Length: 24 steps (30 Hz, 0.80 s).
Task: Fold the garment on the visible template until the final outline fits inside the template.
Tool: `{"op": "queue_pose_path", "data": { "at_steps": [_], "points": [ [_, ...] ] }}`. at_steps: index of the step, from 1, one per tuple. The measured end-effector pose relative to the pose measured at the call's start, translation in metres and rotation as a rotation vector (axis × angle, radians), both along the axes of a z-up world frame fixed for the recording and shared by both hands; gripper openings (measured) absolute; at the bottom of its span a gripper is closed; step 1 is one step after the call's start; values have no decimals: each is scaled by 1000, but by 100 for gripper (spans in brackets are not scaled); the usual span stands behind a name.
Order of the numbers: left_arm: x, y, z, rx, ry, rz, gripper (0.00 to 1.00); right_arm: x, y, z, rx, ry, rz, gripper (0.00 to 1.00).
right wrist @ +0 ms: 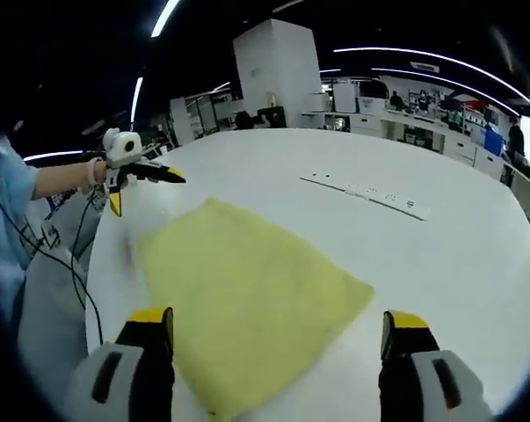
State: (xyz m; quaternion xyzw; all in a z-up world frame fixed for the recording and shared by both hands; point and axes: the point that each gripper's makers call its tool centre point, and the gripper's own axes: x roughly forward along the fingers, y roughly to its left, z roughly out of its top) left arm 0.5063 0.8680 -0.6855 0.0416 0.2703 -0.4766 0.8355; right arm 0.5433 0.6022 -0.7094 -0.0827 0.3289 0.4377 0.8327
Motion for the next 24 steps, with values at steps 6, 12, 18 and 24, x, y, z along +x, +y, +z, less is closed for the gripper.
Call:
{"op": "queue_pose_path", "data": {
  "at_steps": [6,12,18,24],
  "points": [
    [-17,8,-7,-5,28,14,95,-22,-6,-7,-97,-25,76,99],
    [-36,14,-22,-34,66,54,93,-41,-9,-10,-65,-5,62,99],
    [-55,18,-33,-30,103,58,89,-55,-18,-15,-81,-2,54,97],
    [-66,23,-36,-28,121,63,88,-71,-33,-18,-74,20,20,96]
  ]
}}
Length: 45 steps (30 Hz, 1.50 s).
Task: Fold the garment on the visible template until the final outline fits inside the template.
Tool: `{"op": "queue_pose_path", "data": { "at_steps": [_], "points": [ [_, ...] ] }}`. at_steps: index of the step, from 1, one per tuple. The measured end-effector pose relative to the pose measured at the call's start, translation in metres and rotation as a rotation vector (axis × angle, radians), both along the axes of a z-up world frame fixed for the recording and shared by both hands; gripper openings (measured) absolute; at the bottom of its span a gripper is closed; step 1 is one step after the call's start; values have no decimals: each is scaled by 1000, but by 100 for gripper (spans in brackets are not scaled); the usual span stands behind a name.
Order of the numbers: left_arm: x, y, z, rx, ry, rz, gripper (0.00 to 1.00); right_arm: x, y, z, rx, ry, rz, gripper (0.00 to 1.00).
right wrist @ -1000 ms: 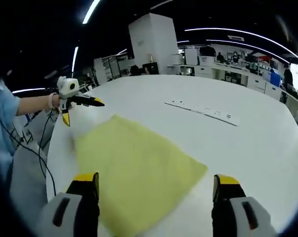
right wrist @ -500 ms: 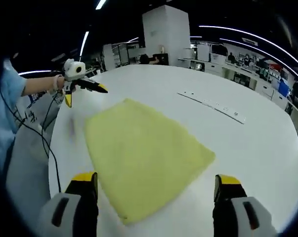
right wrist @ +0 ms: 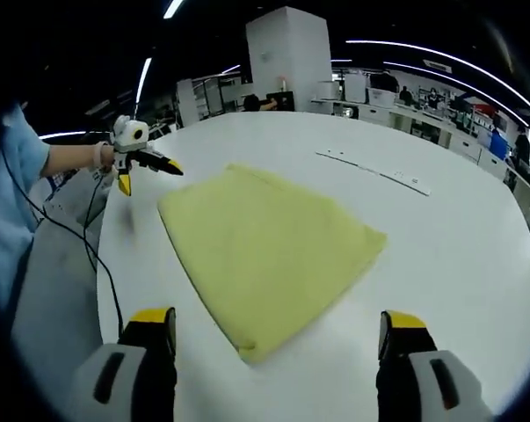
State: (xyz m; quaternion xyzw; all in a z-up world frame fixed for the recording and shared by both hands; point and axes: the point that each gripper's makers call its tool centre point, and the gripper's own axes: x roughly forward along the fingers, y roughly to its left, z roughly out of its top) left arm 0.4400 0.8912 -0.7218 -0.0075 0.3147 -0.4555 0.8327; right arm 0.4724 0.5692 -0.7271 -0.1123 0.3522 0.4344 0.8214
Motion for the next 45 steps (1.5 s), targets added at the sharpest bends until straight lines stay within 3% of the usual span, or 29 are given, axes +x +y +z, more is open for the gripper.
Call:
{"op": "queue_pose_path", "data": {
  "at_steps": [8,23,28,32,37,41,43,45],
  "points": [
    [-17,6,-11,5,36,2,82,-16,-12,-9,6,26,-43,93],
    [-28,7,-24,20,80,8,71,-30,-2,-14,67,76,-57,83],
    [-29,5,-25,8,85,9,56,-36,2,-17,96,96,-67,72],
    [-29,4,-31,5,123,35,49,-39,3,-20,118,114,-90,63],
    [-26,1,-32,-4,117,47,38,-38,4,-22,158,133,-130,52],
    [-22,1,-34,-10,125,78,29,-37,3,-25,175,143,-148,39],
    [-21,1,-35,-21,150,90,18,-36,4,-26,187,153,-160,32],
    [-21,2,-37,-16,146,95,17,-36,4,-29,189,164,-161,24]
  ]
}}
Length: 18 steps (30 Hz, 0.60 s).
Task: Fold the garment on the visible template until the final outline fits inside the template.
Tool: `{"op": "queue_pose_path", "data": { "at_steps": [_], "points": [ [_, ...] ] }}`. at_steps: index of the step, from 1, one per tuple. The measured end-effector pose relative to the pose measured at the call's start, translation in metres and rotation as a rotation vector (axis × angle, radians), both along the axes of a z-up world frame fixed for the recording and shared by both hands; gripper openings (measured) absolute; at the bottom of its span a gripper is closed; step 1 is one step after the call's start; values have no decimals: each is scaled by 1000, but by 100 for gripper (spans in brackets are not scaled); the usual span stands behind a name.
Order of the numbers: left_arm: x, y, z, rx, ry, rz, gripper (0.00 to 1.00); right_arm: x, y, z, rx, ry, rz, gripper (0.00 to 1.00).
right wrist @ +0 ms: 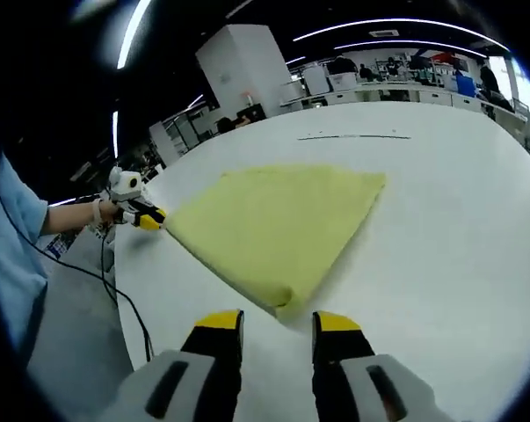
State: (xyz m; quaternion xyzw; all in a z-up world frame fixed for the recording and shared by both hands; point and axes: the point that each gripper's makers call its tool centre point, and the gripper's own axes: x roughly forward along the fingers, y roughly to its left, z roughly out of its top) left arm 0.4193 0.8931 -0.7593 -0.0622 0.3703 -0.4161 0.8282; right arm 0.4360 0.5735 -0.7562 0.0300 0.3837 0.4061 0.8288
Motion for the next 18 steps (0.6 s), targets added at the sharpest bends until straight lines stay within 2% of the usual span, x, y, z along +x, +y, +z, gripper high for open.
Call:
{"op": "queue_pose_path", "data": {
  "at_steps": [6,12,16,18],
  "points": [
    [3,4,-3,-14,21,45,7,0,4,-5,23,27,-25,14],
    [5,6,-2,-28,35,64,3,5,5,-7,54,38,-79,8],
    [6,6,-2,-37,48,76,1,6,3,-6,64,45,-90,0],
    [6,6,-2,-34,44,72,0,6,0,-5,61,41,-92,0]
  ]
}}
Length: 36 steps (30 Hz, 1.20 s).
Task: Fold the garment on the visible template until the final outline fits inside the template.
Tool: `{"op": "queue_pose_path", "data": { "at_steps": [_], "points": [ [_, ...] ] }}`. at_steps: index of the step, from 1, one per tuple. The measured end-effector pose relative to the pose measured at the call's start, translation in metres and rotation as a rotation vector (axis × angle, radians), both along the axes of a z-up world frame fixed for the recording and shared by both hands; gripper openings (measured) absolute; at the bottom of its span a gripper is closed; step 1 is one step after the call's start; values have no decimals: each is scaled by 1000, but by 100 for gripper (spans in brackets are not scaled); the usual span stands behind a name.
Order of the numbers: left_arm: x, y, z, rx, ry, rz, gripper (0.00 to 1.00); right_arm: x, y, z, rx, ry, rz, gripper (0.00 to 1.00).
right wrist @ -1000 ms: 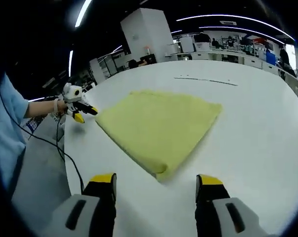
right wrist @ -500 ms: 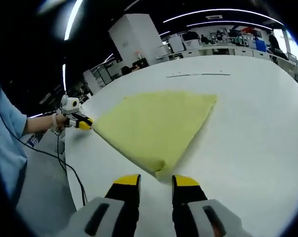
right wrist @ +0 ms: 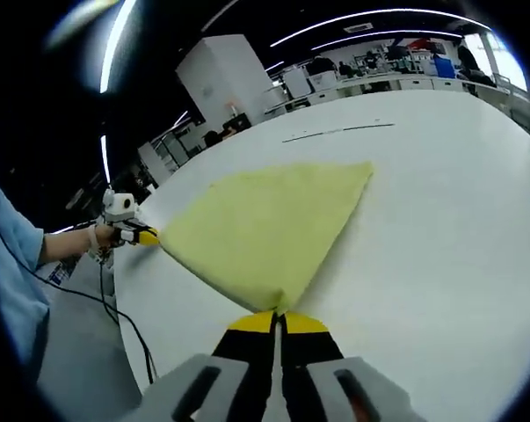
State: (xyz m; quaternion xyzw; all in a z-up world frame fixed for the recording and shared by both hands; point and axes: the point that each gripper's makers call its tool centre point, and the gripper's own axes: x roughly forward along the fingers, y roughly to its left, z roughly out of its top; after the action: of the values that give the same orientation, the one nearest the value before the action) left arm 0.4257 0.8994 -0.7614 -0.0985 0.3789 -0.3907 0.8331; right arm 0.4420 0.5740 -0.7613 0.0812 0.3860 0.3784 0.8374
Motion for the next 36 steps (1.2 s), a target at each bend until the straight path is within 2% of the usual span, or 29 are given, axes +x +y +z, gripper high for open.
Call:
{"op": "queue_pose_path", "data": {
  "at_steps": [4,8,15,36],
  "points": [
    [0,0,0,6,-4,3,0,-1,-2,3,0,-2,8,0],
    [0,3,2,4,-7,12,0,-1,-7,5,-40,-22,50,0],
    [-3,3,5,-4,-6,19,0,-3,-9,9,-65,-33,115,0],
    [-26,10,-3,8,6,35,0,-21,-7,-3,-66,11,128,0]
  ]
}}
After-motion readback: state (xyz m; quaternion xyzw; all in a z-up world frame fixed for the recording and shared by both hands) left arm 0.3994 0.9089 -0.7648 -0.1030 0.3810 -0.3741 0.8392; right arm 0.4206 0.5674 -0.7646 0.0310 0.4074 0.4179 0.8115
